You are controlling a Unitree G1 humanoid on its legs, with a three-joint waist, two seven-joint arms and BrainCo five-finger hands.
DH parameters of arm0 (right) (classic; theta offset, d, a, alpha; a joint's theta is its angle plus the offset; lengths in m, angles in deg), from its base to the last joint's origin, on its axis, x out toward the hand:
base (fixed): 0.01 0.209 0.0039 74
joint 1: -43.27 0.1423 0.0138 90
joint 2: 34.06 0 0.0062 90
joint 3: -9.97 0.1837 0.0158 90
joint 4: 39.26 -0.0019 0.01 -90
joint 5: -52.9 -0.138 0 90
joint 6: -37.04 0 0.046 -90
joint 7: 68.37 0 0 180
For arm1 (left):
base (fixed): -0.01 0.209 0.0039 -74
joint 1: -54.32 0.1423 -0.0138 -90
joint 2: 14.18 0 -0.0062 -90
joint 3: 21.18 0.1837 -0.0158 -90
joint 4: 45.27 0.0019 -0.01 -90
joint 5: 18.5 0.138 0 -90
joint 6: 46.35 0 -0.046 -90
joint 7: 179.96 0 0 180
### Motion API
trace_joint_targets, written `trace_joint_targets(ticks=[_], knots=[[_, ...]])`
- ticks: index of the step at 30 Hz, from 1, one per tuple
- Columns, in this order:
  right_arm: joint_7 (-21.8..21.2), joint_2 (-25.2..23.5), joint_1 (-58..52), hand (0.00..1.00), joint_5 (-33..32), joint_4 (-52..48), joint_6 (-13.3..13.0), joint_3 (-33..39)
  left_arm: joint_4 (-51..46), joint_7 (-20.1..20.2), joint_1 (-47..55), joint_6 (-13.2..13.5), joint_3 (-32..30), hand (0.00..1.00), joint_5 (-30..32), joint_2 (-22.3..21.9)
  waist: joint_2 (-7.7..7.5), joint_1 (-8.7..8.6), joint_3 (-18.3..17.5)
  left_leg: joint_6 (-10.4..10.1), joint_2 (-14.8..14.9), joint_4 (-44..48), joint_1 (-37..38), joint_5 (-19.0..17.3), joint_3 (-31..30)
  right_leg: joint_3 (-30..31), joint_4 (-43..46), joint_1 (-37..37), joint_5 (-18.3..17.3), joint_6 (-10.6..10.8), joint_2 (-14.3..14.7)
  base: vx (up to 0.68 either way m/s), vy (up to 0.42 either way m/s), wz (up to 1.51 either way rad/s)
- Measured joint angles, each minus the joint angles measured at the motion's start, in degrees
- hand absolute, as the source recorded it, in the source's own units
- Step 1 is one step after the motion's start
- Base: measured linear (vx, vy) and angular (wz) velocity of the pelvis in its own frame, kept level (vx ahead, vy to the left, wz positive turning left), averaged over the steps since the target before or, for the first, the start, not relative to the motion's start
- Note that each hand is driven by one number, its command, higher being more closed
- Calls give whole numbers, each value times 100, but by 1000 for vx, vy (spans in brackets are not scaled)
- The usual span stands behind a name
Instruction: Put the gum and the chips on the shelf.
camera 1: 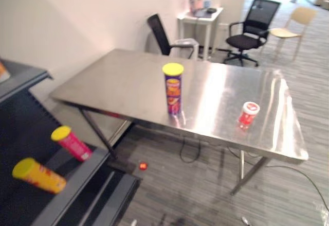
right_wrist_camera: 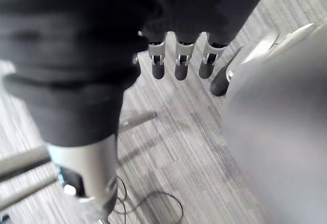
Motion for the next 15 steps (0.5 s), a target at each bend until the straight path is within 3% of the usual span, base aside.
trace_joint_targets(ticks=[4,10,15], knots=[[35,-19,-139,0,26,75,6,208,21,-3,-29,1,191,0,139,59,-44,-67,25,-65,-33,-22,29,-115,121,90,39,-169,54,-30,19,-47,30,-34],[172,6,-86,0,15,221,4,653,198,-7,-139,0,508,0,195,171,-54,-71,-31,-85,-51,-223,78,-120,-173,-80,-253,-164,212,-100,132,24,-23,-19],[273,383,220,0,-10,216,-5,1327,211,-16,-157,-1,449,0,237,157,51,58,-106,-39,31,-547,211,22,67,-232,-734,-157,619,-94,269,108,-44,-35]])
